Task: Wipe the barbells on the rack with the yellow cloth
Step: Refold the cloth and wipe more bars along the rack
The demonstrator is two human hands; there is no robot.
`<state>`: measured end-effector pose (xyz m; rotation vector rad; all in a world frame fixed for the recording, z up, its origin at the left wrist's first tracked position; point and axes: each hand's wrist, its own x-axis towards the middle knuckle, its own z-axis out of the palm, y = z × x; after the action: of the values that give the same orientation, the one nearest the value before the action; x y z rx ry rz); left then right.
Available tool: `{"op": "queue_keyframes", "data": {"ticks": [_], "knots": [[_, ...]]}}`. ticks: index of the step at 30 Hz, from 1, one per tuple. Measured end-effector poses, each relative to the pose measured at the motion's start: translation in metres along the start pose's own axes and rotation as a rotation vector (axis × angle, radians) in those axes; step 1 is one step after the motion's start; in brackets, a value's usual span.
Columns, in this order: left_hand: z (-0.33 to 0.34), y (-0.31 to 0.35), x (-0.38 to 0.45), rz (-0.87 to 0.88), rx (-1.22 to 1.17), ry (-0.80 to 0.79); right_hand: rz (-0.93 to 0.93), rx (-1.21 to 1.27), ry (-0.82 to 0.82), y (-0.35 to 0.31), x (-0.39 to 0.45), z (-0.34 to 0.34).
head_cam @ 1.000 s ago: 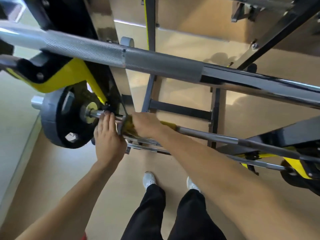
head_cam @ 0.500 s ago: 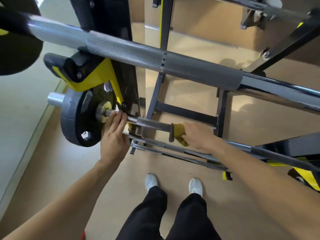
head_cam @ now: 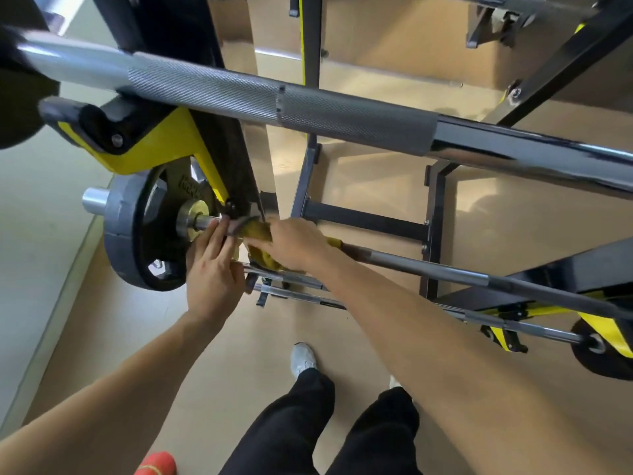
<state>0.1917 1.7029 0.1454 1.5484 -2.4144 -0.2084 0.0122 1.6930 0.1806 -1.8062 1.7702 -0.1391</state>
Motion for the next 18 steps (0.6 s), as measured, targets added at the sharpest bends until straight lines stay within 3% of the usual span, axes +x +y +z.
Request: {"op": "queue_keyframes", "data": {"ticks": [4, 10, 14, 18], "knots": [[-0.002, 0.003, -0.002, -0.003, 0.046, -0.054, -0.074, -0.054, -0.080, 0.042, -0.032, -0.005], [0.001, 0.011, -0.001, -0.035, -0.022, -0.002, 0.262, -0.152, -0.257, 0.129, -0.090, -0.043], [0.001, 0.012, -0.001, -0.053, -0.057, 0.005, 0.324, -0.184, -0.280, 0.097, -0.063, -0.036], [0.001, 0.005, -0.001, -0.050, -0.032, 0.001, 0.226, -0.086, -0.167, 0.036, -0.013, -0.008]]}}
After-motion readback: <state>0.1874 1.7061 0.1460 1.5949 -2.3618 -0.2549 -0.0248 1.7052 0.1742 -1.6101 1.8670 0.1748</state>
